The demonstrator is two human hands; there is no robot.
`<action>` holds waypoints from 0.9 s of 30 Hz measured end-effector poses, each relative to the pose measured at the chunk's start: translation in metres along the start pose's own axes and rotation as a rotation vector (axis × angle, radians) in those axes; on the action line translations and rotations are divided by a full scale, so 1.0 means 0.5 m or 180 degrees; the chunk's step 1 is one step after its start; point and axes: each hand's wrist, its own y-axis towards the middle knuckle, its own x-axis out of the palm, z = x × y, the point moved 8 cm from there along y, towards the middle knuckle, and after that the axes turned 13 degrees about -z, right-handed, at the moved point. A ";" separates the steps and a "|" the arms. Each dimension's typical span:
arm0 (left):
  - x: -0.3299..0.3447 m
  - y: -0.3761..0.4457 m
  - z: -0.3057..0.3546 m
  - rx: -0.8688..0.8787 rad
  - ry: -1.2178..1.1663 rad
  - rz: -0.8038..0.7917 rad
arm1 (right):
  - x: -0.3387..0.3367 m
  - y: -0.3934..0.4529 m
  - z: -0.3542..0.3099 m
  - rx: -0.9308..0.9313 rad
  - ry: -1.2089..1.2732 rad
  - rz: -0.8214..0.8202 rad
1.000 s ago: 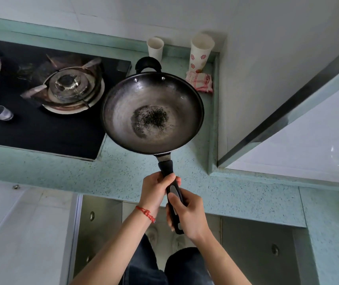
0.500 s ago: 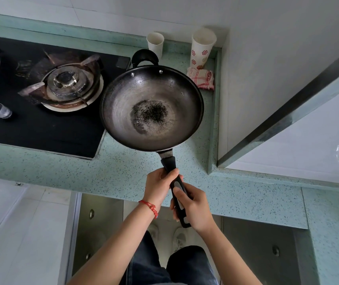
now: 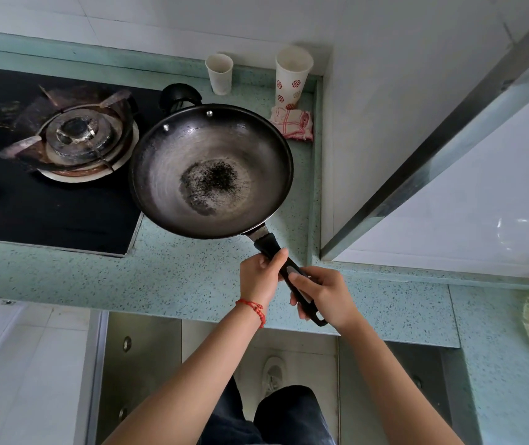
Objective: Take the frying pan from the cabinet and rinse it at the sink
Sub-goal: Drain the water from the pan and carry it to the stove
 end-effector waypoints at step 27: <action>0.020 -0.005 -0.002 0.0004 0.0737 -0.0753 | -0.046 -0.031 -0.042 -0.0022 -0.1615 0.0599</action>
